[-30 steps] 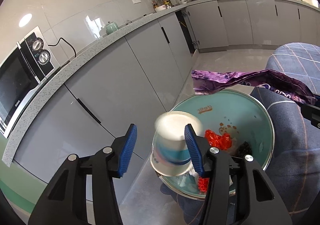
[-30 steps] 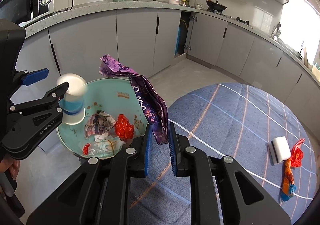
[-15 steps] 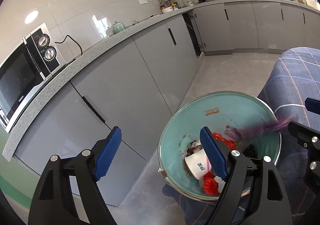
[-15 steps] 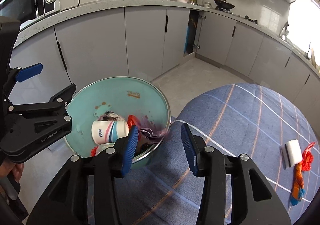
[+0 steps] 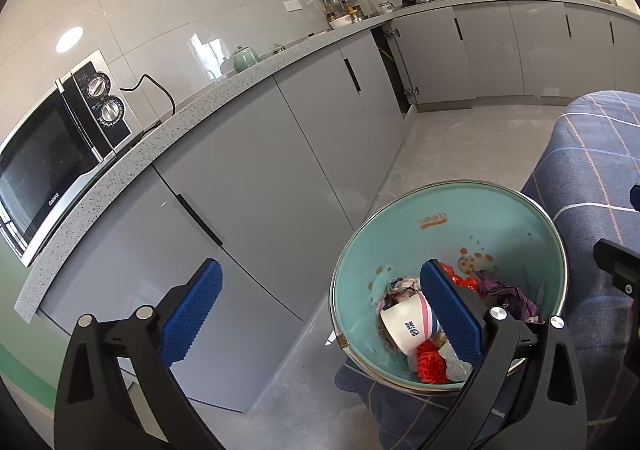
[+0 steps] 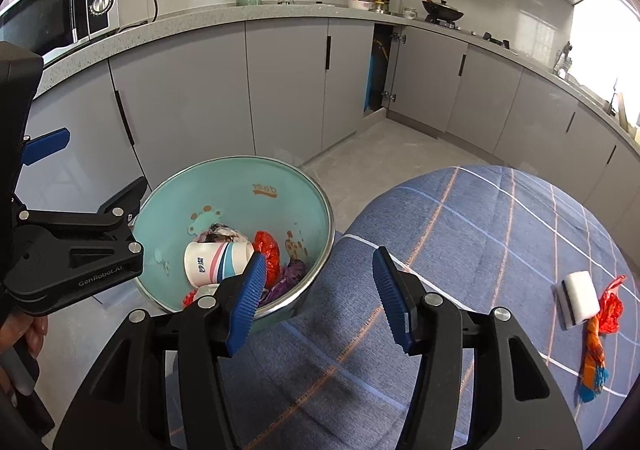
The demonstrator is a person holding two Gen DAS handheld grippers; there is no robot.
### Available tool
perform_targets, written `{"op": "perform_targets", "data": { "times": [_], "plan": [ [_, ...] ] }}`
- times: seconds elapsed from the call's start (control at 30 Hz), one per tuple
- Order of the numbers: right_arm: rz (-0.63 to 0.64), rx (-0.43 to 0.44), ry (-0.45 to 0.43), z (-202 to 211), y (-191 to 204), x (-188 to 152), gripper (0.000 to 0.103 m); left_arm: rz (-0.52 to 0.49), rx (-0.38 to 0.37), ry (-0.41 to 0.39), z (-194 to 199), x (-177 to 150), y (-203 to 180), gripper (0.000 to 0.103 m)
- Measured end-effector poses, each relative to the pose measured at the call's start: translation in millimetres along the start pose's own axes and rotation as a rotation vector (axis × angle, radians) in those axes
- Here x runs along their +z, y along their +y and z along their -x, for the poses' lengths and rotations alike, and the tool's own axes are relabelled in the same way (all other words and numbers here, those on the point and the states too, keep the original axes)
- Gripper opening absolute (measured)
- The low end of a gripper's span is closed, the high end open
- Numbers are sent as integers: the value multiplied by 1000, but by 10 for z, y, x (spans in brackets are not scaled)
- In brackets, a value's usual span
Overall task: Collect trash
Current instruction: 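Move both open tools back to the remaining trash on the table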
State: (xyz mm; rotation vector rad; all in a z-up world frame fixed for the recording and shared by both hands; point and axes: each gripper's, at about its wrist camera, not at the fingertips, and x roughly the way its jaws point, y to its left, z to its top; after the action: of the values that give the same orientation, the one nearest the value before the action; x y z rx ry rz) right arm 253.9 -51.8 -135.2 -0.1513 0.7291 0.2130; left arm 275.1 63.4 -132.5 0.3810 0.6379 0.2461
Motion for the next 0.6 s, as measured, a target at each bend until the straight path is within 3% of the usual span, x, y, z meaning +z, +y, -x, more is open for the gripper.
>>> {"op": "perform_targets", "data": {
  "times": [0.33,0.6],
  "plan": [
    [-14,-51,-11,262,-222,-154,59,-10,-14,-37,239,80,-102,97],
    [-103,-188,2,556,-906,-479,62,-88,-119,-97,532,240,-729,97]
  ]
}}
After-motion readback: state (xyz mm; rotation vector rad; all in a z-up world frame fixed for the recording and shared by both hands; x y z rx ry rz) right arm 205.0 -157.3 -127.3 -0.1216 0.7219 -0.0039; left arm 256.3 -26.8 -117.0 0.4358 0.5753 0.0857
